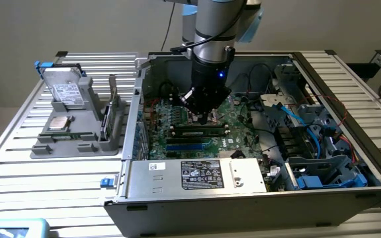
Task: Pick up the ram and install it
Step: 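Press down the ram until it locks into place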
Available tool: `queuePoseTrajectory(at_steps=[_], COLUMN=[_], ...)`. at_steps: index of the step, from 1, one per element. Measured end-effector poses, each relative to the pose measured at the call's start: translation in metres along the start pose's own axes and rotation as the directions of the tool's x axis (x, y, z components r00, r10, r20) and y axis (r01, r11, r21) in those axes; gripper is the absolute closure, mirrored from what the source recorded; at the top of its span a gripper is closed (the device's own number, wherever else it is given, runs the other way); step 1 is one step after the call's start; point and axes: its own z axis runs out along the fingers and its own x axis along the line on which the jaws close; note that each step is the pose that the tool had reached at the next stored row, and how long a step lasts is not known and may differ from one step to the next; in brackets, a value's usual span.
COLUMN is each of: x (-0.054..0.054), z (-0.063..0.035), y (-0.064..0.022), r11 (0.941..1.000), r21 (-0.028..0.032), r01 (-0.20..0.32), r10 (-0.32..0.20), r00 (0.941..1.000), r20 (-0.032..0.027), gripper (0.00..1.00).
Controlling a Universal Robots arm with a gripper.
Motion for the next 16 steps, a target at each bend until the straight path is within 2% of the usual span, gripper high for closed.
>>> queuePoseTrajectory(at_steps=[3, 11, 13, 16], x=[0.0, -0.0001, 0.0, 0.0], z=[0.0, 0.0, 0.0, 0.0], y=[0.0, 0.0, 0.0, 0.0001], r11=[0.9997, 0.9951, 0.9927, 0.988], r21=[0.005, 0.0102, 0.0096, 0.0074], r01=[-0.025, -0.099, -0.12, -0.154], r10=[0.025, 0.098, 0.12, 0.154], r00=[0.9997, 0.9949, 0.9926, 0.9878], r20=[0.001, 0.0202, 0.0214, 0.0201], gripper=[0.89, 0.89, 0.89, 0.89])
